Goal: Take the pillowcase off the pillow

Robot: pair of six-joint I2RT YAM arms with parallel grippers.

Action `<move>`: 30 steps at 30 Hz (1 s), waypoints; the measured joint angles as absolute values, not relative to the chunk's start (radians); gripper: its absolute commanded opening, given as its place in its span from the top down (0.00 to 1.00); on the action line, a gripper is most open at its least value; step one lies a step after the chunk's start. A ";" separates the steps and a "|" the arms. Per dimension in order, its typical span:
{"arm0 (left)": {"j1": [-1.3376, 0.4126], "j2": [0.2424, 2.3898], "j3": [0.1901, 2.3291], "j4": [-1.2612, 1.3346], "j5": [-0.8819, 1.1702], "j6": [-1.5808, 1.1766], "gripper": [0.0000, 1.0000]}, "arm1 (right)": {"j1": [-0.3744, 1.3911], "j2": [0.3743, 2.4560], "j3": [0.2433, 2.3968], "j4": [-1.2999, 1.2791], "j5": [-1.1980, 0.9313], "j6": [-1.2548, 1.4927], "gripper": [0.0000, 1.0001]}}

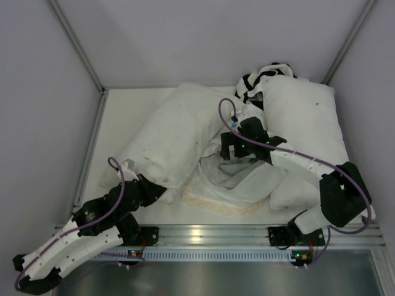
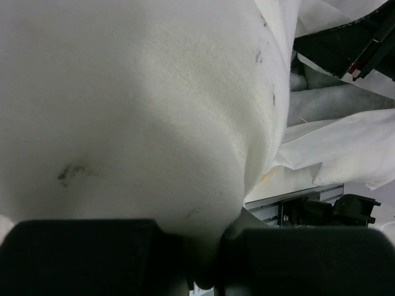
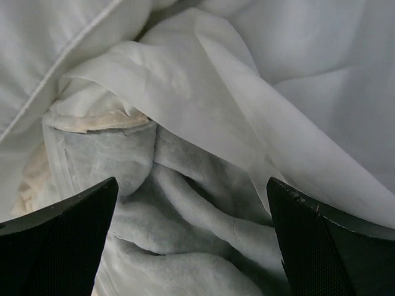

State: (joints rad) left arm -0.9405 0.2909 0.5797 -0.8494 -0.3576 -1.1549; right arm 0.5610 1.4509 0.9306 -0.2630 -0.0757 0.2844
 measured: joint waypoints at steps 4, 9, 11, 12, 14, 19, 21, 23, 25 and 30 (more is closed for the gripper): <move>-0.941 0.290 0.563 -0.847 -0.349 -1.160 0.87 | 0.603 1.510 1.006 -0.229 -0.069 0.246 0.00; -0.941 0.290 0.562 -0.845 -0.347 -1.161 0.87 | 0.614 1.650 1.143 -0.185 -0.102 0.202 0.00; -0.941 0.290 0.561 -0.844 -0.346 -1.161 0.87 | 0.624 1.704 1.156 -0.160 -0.124 0.193 0.01; -0.941 0.290 0.560 -0.844 -0.345 -1.161 0.87 | 0.631 1.721 1.154 -0.159 -0.131 0.192 0.00; -0.941 0.290 0.558 -0.844 -0.345 -1.161 0.87 | 0.656 1.755 1.137 -0.147 -0.158 0.193 0.00; -0.941 0.281 0.549 -0.840 -0.337 -1.161 0.86 | 0.752 1.769 1.029 -0.108 -0.218 0.211 0.01; -0.941 0.277 0.549 -0.839 -0.337 -1.160 0.86 | 0.797 1.752 0.979 -0.059 -0.227 0.216 0.01; -0.941 0.277 0.549 -0.839 -0.335 -1.158 0.86 | 0.826 1.715 0.925 -0.010 -0.253 0.242 0.01; -0.941 0.277 0.550 -0.839 -0.331 -1.155 0.86 | 0.846 1.673 0.854 0.033 -0.279 0.271 0.01; -0.941 0.265 0.550 -0.839 -0.326 -1.153 0.86 | 0.900 1.639 0.797 0.072 -0.229 0.305 0.01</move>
State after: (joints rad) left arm -0.9405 0.2653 0.5495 -0.8394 -0.3260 -1.1530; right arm 0.9001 1.6394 0.7971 0.0723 -0.2295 0.3050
